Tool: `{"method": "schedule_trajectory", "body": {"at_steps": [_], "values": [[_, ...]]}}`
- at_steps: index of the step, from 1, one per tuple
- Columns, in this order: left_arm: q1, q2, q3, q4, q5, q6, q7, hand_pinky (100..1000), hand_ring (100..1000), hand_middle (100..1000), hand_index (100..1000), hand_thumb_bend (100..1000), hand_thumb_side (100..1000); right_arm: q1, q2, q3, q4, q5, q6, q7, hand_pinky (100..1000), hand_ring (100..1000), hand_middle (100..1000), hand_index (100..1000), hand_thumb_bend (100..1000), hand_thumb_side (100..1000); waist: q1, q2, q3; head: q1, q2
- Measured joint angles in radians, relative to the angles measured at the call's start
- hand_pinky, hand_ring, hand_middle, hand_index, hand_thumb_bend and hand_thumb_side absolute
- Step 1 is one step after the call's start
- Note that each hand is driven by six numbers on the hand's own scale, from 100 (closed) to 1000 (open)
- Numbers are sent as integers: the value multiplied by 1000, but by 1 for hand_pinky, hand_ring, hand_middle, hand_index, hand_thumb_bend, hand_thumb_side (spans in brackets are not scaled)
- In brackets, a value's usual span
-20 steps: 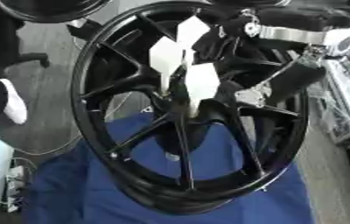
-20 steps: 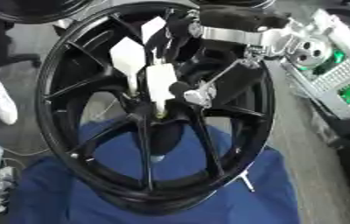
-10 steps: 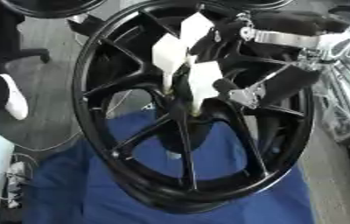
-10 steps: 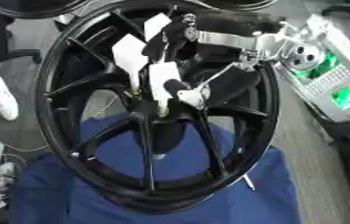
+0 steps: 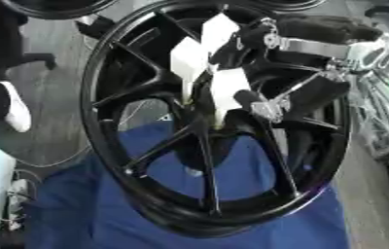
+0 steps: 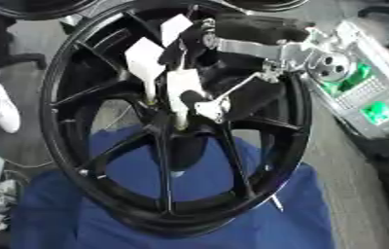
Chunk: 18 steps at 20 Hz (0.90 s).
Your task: Pull the pin out of the wheel hub.
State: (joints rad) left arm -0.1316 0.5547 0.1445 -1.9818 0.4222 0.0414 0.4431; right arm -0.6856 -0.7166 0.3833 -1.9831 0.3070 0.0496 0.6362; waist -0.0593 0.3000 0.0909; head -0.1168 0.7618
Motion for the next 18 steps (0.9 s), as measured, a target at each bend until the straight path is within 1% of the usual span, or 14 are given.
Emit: {"method": "schedule_trajectory", "body": {"at_steps": [2, 6, 7, 12, 14, 18], "values": [[0, 0, 0, 0, 0, 1, -1, 726, 908, 790, 754, 710, 447, -1, 1, 0, 0, 3, 4, -7, 824, 739, 727, 875, 133, 255, 0, 2, 1, 0, 0], [0, 0, 0, 0, 0, 2, -2, 726, 909, 790, 754, 709, 446, -5, 4, -6, 0, 13, 5, -37, 822, 736, 724, 873, 120, 241, 0, 4, 2, 2, 0], [0, 0, 0, 0, 0, 2, -2, 726, 909, 790, 754, 709, 446, -6, 4, -9, 0, 15, 4, -43, 822, 736, 724, 874, 131, 232, 0, 5, 2, 2, 0], [-2, 0, 0, 0, 0, 2, -3, 726, 909, 791, 753, 708, 445, -9, 4, -15, 0, 15, 0, -59, 824, 741, 728, 878, 134, 248, 0, 7, 2, 3, 1], [-2, 0, 0, 0, 1, 2, -3, 726, 909, 791, 753, 707, 445, -9, 4, -13, 0, 15, -1, -57, 828, 748, 735, 882, 132, 270, 0, 12, 2, 3, 1], [-3, 0, 0, 0, 1, 2, -5, 726, 909, 791, 753, 706, 445, -9, 4, -12, 0, 16, -10, -43, 832, 758, 740, 882, 137, 284, 0, 15, 2, 3, 1]]}}
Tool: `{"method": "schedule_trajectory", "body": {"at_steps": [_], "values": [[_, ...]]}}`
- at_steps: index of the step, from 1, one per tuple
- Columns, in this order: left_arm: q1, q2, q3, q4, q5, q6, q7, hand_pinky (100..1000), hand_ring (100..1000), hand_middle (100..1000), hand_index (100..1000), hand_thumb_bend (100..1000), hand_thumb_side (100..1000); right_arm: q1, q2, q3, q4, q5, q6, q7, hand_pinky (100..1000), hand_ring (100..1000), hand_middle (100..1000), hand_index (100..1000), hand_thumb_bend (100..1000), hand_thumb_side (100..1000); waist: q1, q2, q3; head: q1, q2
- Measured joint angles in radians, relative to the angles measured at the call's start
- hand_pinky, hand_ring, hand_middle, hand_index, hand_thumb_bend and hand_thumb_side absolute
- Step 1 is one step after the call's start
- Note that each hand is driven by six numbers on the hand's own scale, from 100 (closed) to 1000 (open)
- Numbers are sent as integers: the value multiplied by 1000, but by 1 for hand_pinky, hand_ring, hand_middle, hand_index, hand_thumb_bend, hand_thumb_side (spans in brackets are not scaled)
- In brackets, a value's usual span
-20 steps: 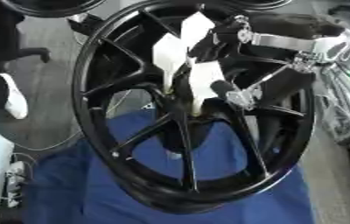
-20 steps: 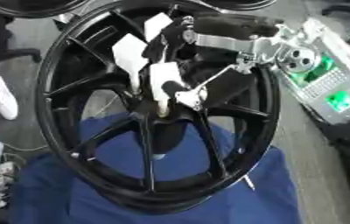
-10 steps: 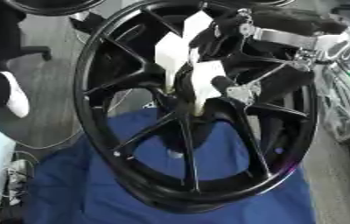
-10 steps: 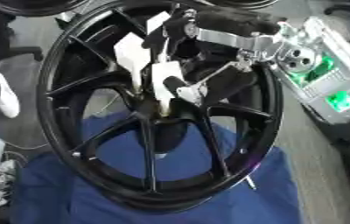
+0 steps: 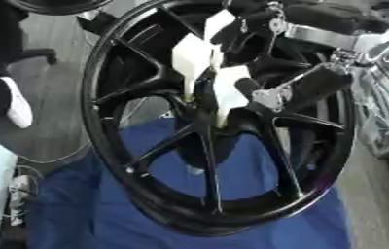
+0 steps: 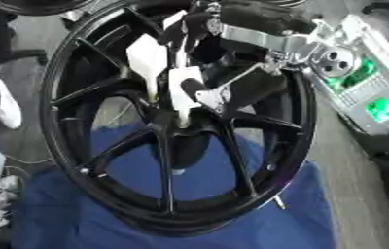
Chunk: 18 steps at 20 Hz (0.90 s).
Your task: Pull the pin out of the wheel hub.
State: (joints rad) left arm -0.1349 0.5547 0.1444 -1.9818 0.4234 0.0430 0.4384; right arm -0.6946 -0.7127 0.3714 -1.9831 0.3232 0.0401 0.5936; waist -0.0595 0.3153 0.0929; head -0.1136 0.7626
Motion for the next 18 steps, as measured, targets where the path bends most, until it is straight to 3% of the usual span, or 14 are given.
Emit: {"method": "schedule_trajectory", "body": {"at_steps": [18], "values": [[-7, -1, 0, 0, 0, 2, -6, 727, 910, 792, 753, 698, 445, 9, 0, 15, 0, 52, -2, 28, 844, 780, 750, 881, 165, 314, 0, 18, 9, -3, -6]]}}
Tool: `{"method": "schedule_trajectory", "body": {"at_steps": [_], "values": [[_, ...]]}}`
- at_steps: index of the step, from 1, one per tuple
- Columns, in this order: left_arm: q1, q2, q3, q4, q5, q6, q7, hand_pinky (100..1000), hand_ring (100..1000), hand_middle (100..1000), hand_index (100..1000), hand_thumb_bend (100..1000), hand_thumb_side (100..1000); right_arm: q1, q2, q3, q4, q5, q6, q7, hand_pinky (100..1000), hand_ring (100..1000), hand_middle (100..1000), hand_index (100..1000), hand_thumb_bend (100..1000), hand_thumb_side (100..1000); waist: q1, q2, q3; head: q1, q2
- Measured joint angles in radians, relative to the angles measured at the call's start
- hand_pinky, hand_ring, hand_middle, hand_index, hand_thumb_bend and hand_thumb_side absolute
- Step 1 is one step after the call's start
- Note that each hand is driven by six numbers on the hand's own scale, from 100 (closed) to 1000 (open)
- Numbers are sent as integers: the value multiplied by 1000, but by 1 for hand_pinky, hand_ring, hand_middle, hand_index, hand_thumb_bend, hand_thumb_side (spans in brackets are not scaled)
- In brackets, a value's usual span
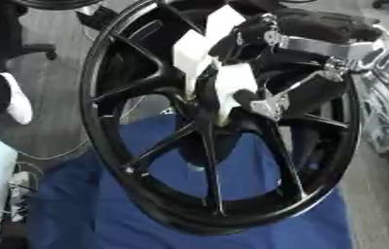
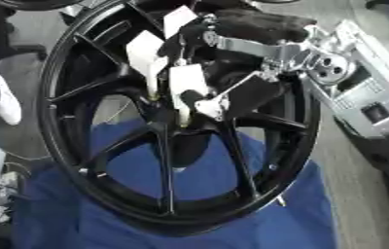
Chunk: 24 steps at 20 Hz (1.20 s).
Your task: Pull the pin out of the wheel hub.
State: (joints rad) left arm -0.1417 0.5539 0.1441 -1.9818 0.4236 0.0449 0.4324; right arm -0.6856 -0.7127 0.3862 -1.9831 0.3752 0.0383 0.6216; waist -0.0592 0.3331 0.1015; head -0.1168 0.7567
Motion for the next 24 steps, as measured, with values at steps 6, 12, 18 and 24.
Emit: {"method": "schedule_trajectory", "body": {"at_steps": [6, 12, 18, 24], "values": [[-1, 0, 0, 0, 0, 1, -2, 728, 911, 793, 753, 696, 445, 10, 0, 3, 0, 23, 1, 0, 844, 783, 752, 882, 173, 337, -1, 6, 3, -1, -3], [-1, -1, 0, 0, 0, 2, -3, 728, 911, 793, 753, 693, 445, 18, 0, 4, 0, 44, -1, 5, 841, 773, 744, 868, 177, 338, -3, 9, 5, -3, -3], [-1, -1, 0, 0, 0, 4, -5, 728, 911, 794, 753, 690, 445, 24, -2, 3, 0, 62, 2, 2, 834, 747, 722, 845, 172, 332, -3, 13, 4, -3, -3], [-2, -1, -2, 0, 0, 5, -7, 729, 912, 794, 753, 687, 445, 24, -2, 3, 0, 69, 12, -7, 823, 710, 684, 818, 147, 331, -2, 15, 4, -4, -4]]}}
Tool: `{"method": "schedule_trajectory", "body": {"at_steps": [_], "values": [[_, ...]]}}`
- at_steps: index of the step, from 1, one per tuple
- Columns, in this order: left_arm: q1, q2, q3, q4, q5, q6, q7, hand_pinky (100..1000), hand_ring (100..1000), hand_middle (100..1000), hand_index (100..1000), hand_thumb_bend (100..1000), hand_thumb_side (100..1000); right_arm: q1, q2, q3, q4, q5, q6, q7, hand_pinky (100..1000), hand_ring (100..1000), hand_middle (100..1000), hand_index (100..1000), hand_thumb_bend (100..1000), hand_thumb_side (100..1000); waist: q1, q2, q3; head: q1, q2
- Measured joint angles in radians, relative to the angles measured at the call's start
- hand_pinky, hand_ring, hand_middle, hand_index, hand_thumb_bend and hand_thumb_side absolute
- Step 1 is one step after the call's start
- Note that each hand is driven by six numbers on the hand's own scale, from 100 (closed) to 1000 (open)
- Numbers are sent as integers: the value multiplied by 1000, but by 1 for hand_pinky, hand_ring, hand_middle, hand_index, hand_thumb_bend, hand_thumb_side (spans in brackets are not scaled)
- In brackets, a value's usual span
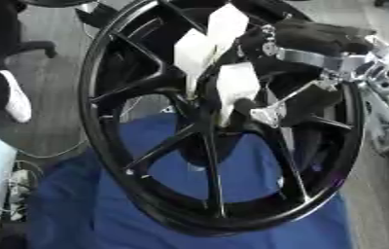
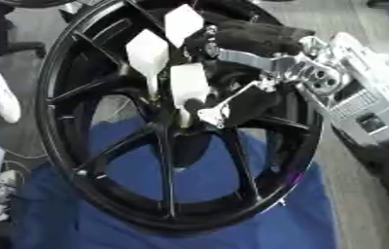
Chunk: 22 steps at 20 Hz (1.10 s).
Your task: Pull the pin out of the wheel hub.
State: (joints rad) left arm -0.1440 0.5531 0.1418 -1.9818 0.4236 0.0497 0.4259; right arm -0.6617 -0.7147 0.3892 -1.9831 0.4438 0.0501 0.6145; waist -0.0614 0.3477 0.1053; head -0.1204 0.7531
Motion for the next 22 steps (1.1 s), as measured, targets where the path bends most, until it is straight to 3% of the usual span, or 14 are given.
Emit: {"method": "schedule_trajectory", "body": {"at_steps": [7, 13, 22], "values": [[-1, 0, -3, 0, 0, 0, -3, 729, 912, 795, 753, 683, 445, 3, -2, 0, 0, 1, 12, -5, 803, 646, 618, 778, 100, 358, 2, 3, 0, -2, 0], [-3, -1, -3, 0, 0, 1, -4, 730, 913, 795, 752, 681, 443, 3, -2, 0, 0, -18, 26, -20, 774, 602, 480, 662, 100, 376, 2, 7, 1, -4, -1], [-6, -1, -4, 0, 0, 1, -5, 731, 913, 796, 752, 679, 441, 2, -3, -1, 0, -92, 48, -43, 734, 561, 414, 576, 100, 356, 2, 8, 7, -4, 0]]}}
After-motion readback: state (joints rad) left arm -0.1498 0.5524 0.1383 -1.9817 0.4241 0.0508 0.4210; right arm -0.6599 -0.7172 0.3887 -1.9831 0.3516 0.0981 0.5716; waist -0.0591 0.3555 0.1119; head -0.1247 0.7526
